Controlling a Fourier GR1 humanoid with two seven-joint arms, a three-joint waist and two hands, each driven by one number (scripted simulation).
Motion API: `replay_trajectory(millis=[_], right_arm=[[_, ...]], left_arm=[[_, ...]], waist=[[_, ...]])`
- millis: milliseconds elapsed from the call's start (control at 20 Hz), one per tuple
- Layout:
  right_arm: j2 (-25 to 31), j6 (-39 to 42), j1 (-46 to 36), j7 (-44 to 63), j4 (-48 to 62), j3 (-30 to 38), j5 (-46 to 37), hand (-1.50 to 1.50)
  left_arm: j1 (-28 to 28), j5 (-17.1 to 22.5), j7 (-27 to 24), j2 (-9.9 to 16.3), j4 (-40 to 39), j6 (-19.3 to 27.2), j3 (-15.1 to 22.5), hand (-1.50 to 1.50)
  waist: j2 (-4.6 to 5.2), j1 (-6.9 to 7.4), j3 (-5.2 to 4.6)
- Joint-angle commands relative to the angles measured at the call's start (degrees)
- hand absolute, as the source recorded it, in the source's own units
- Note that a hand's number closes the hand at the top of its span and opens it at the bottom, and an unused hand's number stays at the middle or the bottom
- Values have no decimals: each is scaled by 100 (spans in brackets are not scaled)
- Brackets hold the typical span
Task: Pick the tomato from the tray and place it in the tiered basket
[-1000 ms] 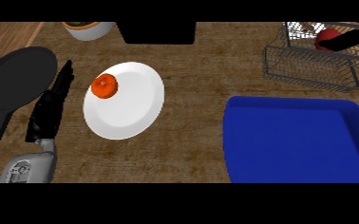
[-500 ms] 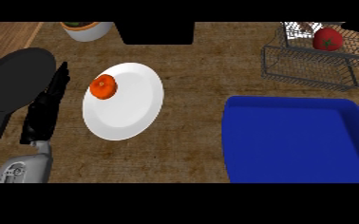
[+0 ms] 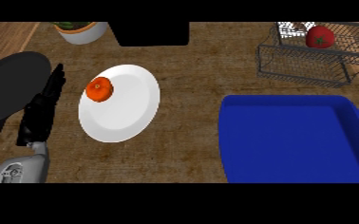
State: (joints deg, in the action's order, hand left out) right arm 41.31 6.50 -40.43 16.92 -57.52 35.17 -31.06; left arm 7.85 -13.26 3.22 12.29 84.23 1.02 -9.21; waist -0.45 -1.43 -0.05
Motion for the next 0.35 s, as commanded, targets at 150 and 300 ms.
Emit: replay_trajectory(millis=[150,300], right_arm=[[678,1077,1590,-764,-477,1297,1213,-150],[530,1286,2140,-1065,-674,1702,1609,-150]], left_arm=[[-211,9,38,-32,253,-7,17,0],[-13,-73,292,36,331,-64,85,0]], waist=[[-2,-39,10],[16,18,9]])
